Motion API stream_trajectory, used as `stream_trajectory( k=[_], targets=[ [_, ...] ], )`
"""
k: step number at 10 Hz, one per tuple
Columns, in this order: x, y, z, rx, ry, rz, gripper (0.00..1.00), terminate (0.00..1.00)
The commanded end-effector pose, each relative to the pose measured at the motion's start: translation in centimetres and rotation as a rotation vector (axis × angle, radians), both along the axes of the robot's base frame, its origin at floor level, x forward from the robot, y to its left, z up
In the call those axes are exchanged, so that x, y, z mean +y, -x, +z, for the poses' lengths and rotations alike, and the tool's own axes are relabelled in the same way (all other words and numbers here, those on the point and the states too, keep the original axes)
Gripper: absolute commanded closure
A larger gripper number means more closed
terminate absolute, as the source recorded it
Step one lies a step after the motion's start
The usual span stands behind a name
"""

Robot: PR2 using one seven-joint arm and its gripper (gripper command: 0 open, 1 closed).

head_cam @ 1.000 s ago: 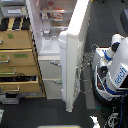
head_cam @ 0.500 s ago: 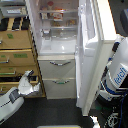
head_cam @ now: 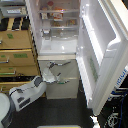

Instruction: Opening the fridge

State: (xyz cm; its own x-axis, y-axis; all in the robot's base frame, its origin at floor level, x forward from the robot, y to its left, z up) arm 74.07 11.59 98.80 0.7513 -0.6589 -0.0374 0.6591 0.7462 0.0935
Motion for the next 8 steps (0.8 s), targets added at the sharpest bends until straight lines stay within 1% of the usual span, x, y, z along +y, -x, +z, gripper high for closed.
stream_trajectory(
  k=[1, 3, 5, 6, 8],
  targets=[
    [-76.9, 15.4, 41.0, -0.190, 0.351, -0.626, 0.00, 0.00],
    [-80.9, 25.9, 47.5, -0.206, 0.424, -0.745, 0.00, 0.00],
    [-79.7, 30.8, 50.7, -0.226, 0.479, -0.813, 0.00, 0.00],
    [-77.3, 31.1, 50.5, -0.238, 0.484, -0.833, 0.00, 0.00],
    [-75.8, 27.7, 48.6, -0.226, 0.471, -0.774, 0.00, 0.00]
  ],
)
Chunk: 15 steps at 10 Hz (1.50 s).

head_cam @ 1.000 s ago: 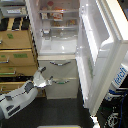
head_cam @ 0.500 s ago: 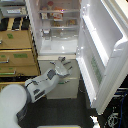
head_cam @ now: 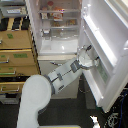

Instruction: Opening the fridge

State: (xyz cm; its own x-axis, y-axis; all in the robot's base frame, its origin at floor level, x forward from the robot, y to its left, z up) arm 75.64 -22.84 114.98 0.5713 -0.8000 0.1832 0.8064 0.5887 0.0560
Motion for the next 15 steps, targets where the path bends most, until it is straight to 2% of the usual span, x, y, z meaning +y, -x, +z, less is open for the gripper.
stream_trajectory(
  k=[1, 4, 5, 7, 8, 11, 15],
  targets=[
    [-39.5, 26.0, 30.0, -0.120, 0.247, -0.492, 0.00, 0.00],
    [-31.0, 22.2, 22.0, -0.108, 0.210, -0.489, 0.00, 0.00],
    [-22.9, 19.6, 16.4, -0.114, 0.195, -0.463, 0.00, 0.00],
    [-9.2, 14.7, 7.8, -0.069, 0.167, -0.317, 0.00, 0.00],
    [2.8, 11.6, 1.4, -0.035, 0.167, -0.199, 0.00, 0.00],
    [19.6, 9.5, -7.5, 0.003, 0.131, 0.020, 0.00, 0.00],
    [34.0, 13.5, -12.4, 0.028, 0.124, 0.254, 0.00, 0.00]
  ],
)
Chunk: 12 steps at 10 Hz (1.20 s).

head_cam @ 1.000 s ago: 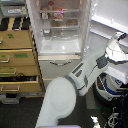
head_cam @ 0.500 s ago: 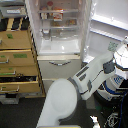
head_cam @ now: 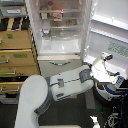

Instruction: Opening the fridge

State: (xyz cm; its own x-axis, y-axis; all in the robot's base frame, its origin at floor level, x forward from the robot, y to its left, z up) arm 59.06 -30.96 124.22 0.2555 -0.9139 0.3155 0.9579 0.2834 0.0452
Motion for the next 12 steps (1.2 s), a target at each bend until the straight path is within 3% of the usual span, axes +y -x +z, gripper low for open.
stream_trajectory(
  k=[1, 6, 12],
  targets=[
    [44.9, -1.7, -22.4, 0.119, 0.014, 0.663, 0.00, 0.00],
    [54.3, 5.5, -30.1, 0.100, 0.123, 0.855, 0.00, 0.00],
    [63.5, 7.5, -35.6, 0.165, 0.089, 0.946, 0.00, 0.00]
  ],
)
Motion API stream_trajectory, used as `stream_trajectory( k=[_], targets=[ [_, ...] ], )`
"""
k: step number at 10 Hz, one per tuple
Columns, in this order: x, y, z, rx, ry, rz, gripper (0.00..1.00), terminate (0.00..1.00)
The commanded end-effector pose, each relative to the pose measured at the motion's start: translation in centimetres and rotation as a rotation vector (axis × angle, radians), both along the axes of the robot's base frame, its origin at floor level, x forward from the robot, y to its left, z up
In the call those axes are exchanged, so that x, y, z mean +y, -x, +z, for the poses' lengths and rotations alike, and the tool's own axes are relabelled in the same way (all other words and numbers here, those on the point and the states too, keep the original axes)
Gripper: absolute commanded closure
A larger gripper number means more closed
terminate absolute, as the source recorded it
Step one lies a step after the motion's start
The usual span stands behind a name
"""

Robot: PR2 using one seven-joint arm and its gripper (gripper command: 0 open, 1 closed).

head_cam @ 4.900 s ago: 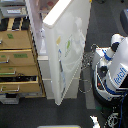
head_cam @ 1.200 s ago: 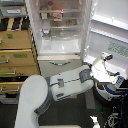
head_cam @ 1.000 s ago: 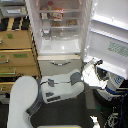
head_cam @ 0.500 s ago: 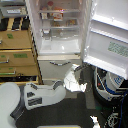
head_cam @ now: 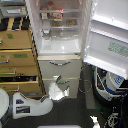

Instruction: Opening the fridge

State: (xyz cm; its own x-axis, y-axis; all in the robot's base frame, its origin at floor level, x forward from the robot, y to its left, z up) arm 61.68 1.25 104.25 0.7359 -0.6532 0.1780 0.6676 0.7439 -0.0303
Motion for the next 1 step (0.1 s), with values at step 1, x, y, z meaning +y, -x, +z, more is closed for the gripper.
stream_trajectory(
  k=[1],
  targets=[
    [31.99, 9.23, -15.52, -0.039, 0.130, 0.406, 0.00, 1.00]
  ],
)
